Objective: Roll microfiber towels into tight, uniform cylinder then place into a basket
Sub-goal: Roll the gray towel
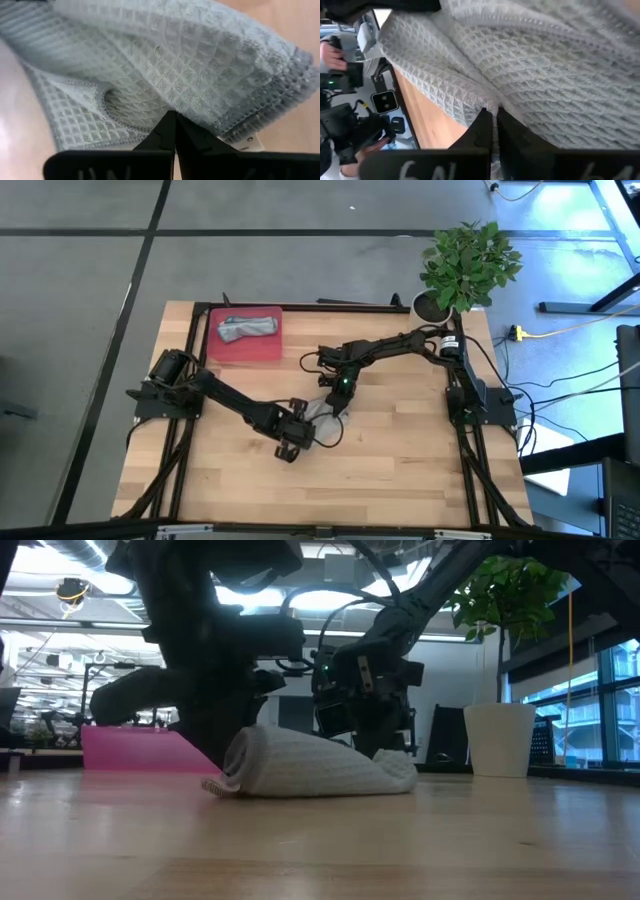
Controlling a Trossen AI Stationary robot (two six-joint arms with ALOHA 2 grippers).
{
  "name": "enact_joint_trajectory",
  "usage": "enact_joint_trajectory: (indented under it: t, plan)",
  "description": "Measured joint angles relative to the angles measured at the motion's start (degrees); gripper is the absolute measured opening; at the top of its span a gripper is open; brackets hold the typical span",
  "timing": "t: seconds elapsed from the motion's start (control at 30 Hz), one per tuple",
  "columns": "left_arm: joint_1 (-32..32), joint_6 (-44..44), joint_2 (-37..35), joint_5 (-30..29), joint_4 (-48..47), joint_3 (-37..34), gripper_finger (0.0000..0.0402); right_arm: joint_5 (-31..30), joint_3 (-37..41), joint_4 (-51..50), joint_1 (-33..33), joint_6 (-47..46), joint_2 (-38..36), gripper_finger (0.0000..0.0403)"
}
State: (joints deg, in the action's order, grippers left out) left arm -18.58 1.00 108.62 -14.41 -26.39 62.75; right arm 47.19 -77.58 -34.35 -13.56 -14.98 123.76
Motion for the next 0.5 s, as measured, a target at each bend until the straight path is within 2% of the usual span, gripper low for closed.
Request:
enact_joint_trajectory:
  t: [0.1,0.27,0.4,0.5]
  plan:
    - [-0.2,0.6,-2.3,-2.8,-3.3,-0.4,0.0000,-0.7,0.0,0.1,0.0,0.0,0.0,0.0011]
    - [-1.4,4.4,-9.0,-4.0,-7.0,-0.3,0.0000,-1.1,0.0,0.0,-0.2,0.2,0.1,0.0011]
    - [-2.5,5.3,-12.5,-4.7,-5.8,-0.3,0.0000,-1.2,0.1,0.3,-0.2,0.4,0.1,0.0011]
    - [-3.9,7.5,-13.3,-6.1,-1.5,-0.2,0.0000,-1.2,0.1,0.5,-0.1,0.4,0.1,0.0011]
